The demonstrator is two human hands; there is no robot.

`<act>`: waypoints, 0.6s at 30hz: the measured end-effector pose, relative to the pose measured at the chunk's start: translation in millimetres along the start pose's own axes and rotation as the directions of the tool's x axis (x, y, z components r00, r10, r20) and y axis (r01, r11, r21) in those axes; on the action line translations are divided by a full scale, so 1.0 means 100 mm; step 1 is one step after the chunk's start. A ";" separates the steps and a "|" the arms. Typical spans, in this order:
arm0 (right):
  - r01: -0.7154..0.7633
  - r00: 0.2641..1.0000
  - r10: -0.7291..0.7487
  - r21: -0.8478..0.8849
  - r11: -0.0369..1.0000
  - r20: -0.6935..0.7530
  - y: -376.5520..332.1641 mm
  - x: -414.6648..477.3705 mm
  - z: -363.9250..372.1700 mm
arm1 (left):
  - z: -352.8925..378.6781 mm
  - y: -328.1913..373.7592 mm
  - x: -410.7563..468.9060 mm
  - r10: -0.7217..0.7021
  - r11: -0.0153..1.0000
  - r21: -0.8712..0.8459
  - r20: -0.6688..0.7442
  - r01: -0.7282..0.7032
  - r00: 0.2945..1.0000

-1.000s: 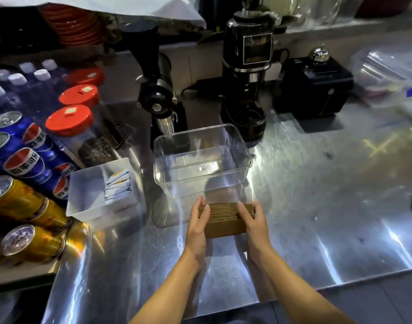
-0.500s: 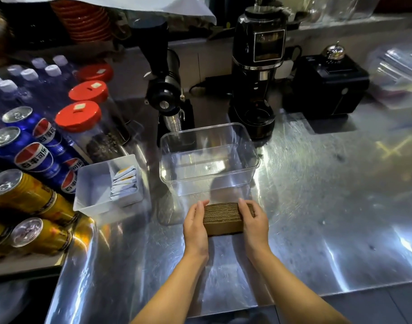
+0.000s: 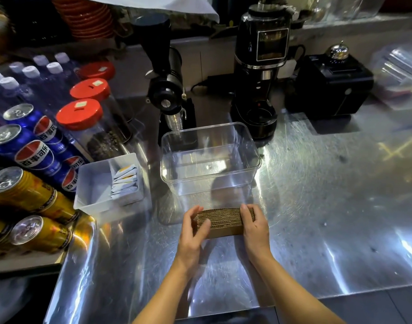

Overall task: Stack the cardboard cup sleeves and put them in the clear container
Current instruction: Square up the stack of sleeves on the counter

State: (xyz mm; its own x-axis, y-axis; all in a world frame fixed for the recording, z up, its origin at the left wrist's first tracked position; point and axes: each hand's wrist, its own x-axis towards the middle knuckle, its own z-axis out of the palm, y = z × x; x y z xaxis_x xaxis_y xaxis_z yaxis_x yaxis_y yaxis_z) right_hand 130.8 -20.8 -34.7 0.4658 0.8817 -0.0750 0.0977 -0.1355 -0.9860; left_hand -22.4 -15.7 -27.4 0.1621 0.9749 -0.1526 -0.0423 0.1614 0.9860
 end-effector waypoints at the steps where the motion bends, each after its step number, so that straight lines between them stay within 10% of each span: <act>1: 0.000 1.000 0.000 0.001 1.000 0.005 -0.01 0.00 -0.01 | -0.08 -0.03 -0.02 0.015 0.997 0.078 0.051 -0.019 0.999; 18: 0.009 0.919 0.005 -0.036 0.999 0.394 0.01 -0.02 -0.47 | -0.21 -0.02 0.02 -0.012 0.957 0.289 0.104 -0.019 0.995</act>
State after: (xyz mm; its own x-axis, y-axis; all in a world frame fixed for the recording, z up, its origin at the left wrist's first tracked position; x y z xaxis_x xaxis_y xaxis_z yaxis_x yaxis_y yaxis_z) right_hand 171.1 -44.3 -28.0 0.0823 0.9877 -0.1331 0.1332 -0.1432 -0.9807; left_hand -42.6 -10.9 -31.4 0.2640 0.9518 -0.1562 0.2408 0.0917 0.9662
